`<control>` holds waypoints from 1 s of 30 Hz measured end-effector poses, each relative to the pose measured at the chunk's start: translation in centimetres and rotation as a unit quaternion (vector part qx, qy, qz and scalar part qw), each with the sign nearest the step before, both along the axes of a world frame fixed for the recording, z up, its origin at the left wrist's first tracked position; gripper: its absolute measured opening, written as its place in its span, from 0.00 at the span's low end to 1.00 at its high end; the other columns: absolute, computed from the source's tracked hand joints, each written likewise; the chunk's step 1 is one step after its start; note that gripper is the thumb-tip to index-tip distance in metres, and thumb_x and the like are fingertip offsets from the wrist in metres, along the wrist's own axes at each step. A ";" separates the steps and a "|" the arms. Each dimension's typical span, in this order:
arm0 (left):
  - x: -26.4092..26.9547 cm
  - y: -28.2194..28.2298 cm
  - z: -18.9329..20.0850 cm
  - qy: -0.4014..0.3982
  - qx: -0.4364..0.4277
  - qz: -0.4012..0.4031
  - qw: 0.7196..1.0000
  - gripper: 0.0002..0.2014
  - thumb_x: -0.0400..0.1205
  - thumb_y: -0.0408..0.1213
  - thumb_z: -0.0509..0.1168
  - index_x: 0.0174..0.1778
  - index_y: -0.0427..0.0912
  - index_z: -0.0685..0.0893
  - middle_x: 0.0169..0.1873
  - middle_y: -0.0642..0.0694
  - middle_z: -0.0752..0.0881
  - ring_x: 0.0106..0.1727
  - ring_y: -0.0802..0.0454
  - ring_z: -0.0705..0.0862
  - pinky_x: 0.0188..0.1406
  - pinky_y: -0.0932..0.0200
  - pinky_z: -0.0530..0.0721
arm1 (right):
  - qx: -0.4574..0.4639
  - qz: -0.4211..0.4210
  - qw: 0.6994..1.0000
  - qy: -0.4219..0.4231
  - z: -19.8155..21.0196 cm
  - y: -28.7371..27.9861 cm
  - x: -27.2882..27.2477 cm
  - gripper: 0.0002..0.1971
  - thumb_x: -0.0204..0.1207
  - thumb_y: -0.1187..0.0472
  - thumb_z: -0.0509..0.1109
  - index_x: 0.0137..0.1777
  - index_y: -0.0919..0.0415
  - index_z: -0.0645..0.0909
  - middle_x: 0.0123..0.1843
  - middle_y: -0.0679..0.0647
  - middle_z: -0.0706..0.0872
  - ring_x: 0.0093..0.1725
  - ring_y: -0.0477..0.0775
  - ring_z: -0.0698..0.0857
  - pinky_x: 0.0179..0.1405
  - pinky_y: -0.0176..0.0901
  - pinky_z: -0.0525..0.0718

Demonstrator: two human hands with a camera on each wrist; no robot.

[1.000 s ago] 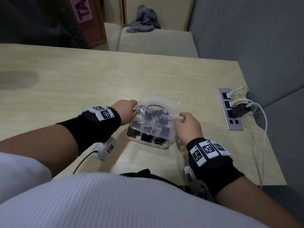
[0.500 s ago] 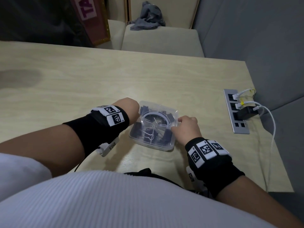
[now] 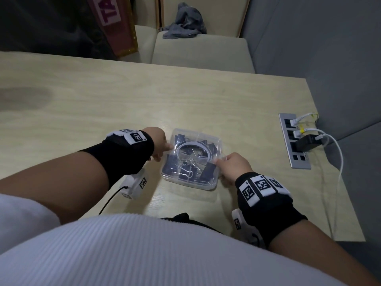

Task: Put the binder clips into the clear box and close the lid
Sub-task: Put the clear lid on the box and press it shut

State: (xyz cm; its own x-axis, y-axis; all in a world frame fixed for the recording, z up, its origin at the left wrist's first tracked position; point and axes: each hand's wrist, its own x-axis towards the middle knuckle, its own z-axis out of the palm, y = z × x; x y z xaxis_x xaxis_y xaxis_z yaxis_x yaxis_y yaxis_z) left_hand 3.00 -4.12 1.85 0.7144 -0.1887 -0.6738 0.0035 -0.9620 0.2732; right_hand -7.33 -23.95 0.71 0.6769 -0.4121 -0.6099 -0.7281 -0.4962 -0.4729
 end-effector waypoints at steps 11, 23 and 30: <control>0.1 0.2 -0.7 0.013 -0.056 0.037 0.998 0.18 0.82 0.45 0.67 0.47 0.30 0.89 0.37 0.39 0.94 0.40 0.44 0.93 0.47 0.53 0.91 | -0.097 0.049 0.994 -0.019 0.6 0.3 0.0 0.10 0.79 0.58 0.65 0.54 0.62 0.83 0.50 0.59 0.87 0.48 0.63 0.86 0.47 0.51 0.86; -0.5 -0.1 -0.3 0.004 -0.011 -0.051 0.999 0.26 0.77 0.43 0.74 0.69 0.37 0.77 0.39 0.42 0.94 0.32 0.48 0.87 0.36 0.59 0.86 | -0.015 0.043 0.999 -0.004 0.2 -0.3 -0.2 0.22 0.77 0.63 0.70 0.71 0.59 0.74 0.61 0.59 0.85 0.54 0.60 0.85 0.56 0.49 0.84; -0.4 -0.6 0.0 0.001 0.024 -0.014 1.000 0.13 0.77 0.46 0.74 0.35 0.39 0.86 0.28 0.48 0.90 0.24 0.56 0.82 0.36 0.64 0.83 | -0.069 0.039 0.997 -0.014 0.1 -0.3 0.7 0.12 0.75 0.63 0.70 0.58 0.59 0.83 0.53 0.58 0.88 0.51 0.61 0.87 0.51 0.48 0.85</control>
